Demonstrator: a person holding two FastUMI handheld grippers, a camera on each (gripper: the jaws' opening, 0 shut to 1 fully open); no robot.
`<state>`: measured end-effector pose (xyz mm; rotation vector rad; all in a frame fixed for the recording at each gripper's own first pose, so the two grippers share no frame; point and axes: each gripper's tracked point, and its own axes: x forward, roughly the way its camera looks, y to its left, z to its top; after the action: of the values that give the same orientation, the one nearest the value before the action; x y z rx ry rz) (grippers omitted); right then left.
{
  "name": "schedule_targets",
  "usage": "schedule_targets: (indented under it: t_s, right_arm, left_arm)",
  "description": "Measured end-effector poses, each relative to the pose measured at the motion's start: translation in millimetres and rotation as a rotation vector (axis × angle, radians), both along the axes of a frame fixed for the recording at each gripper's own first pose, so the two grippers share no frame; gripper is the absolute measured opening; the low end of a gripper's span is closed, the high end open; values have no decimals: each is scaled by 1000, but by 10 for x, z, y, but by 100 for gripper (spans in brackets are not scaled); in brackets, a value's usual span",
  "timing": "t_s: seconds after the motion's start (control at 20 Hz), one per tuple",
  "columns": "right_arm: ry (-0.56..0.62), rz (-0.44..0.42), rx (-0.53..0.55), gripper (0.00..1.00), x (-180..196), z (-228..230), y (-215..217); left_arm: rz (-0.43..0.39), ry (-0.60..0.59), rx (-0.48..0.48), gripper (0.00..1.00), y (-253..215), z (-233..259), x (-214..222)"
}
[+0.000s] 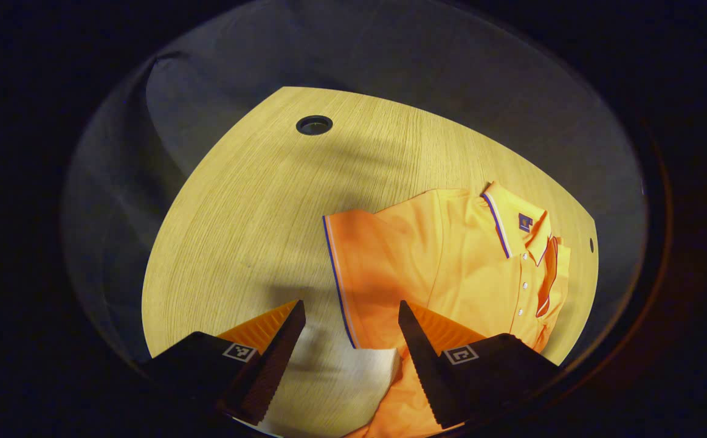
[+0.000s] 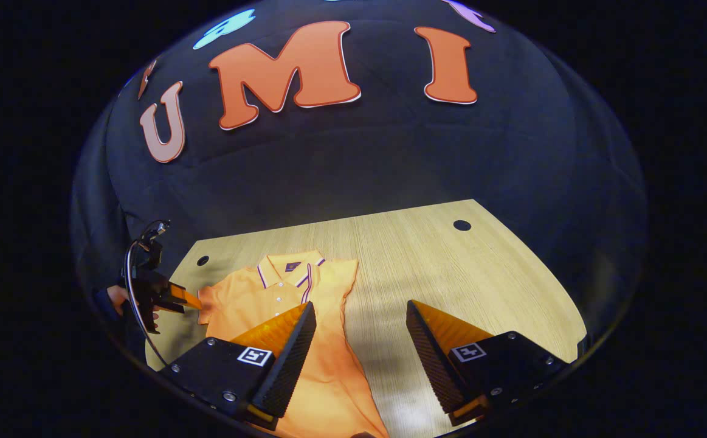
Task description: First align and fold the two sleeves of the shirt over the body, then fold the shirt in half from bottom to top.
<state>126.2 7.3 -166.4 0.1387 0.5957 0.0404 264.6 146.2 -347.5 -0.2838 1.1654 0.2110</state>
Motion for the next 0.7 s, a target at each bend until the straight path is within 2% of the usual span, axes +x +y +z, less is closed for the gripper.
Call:
schedule_targets:
  t_s: [0.1, 0.15, 0.2, 0.3, 0.35, 0.5, 0.6, 0.65, 0.7]
  right_arm:
    - [-7, -15, -16, 92, -95, 41, -21]
    - [-16, -23, -26, 92, -147, 88, -36]
    - [-31, -29, -29, 92, -193, 150, -46]
    - [-55, -37, -33, 92, -282, 232, -67]
    - [-67, -39, -38, 92, -330, 270, -81]
    - [-84, -56, -54, 92, -429, 310, -175]
    - [-89, -71, -48, 92, -513, 324, -255]
    - [-91, -79, -43, 92, -556, 320, -290]
    - [-96, -90, -38, 92, -590, 333, -340]
  left_arm:
    - [-30, 23, 33, 95, 7, -76, 48]
    - [-38, 32, 42, 92, -6, -96, 69]
    - [-39, 31, 55, 95, 14, -115, 108]
    - [-45, 52, 57, 87, -2, -208, 117]
    - [-37, 78, 56, 73, -14, -229, 67]
    - [-39, 37, 60, 73, -16, -226, 157]
    - [-72, 25, 40, 42, -85, -207, 179]
    - [-88, 11, 24, 22, -104, -180, 192]
    - [-126, -6, 3, 14, -156, -162, 203]
